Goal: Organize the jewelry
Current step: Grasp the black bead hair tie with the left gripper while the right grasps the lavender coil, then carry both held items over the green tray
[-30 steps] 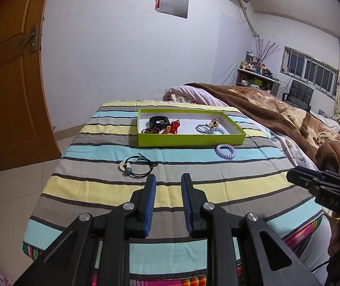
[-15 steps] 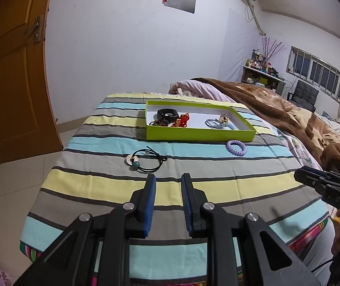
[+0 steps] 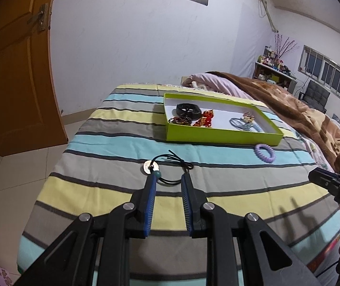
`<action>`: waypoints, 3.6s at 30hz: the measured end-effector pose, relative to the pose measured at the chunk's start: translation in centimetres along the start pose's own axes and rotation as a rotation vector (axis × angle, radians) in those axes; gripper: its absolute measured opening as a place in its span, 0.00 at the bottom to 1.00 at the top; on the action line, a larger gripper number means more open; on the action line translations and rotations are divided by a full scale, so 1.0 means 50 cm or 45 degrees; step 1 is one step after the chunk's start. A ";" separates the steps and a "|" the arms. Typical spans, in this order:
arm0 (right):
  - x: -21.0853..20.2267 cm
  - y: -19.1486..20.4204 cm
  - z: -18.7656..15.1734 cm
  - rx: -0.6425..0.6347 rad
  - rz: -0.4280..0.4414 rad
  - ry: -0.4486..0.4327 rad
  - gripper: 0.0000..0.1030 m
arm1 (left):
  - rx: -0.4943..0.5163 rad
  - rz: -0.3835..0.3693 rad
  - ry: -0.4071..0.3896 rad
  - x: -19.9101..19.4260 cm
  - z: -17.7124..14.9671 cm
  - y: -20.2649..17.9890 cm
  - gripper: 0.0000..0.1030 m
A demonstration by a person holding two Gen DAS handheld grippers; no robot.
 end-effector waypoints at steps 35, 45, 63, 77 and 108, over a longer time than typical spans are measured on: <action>0.192 -0.046 0.139 -0.006 -0.127 0.180 0.26 | -0.023 0.110 0.256 0.161 0.072 0.026 0.26; 0.174 -0.058 0.124 0.034 -0.113 0.167 0.09 | 0.035 0.076 0.242 0.144 0.060 0.006 0.21; 0.007 -0.022 0.041 0.030 -0.007 -0.017 0.09 | 0.062 -0.089 0.073 -0.002 0.005 -0.069 0.21; -0.120 0.009 0.014 -0.012 -0.012 -0.182 0.09 | 0.150 -0.103 -0.118 -0.126 0.020 -0.134 0.21; -0.021 -0.010 0.200 -0.087 -0.101 -0.189 0.09 | 0.137 -0.098 -0.131 0.009 0.200 -0.138 0.21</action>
Point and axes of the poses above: each gripper's, at about its wrist camera, not at the fingertips, and x roughly the way its jaws point, y to its left, z to its top, the point moved 5 cm from there along x, roughly the way its jaws point, and after that the axes turned 15 degrees about y, right-handed, at the moved point
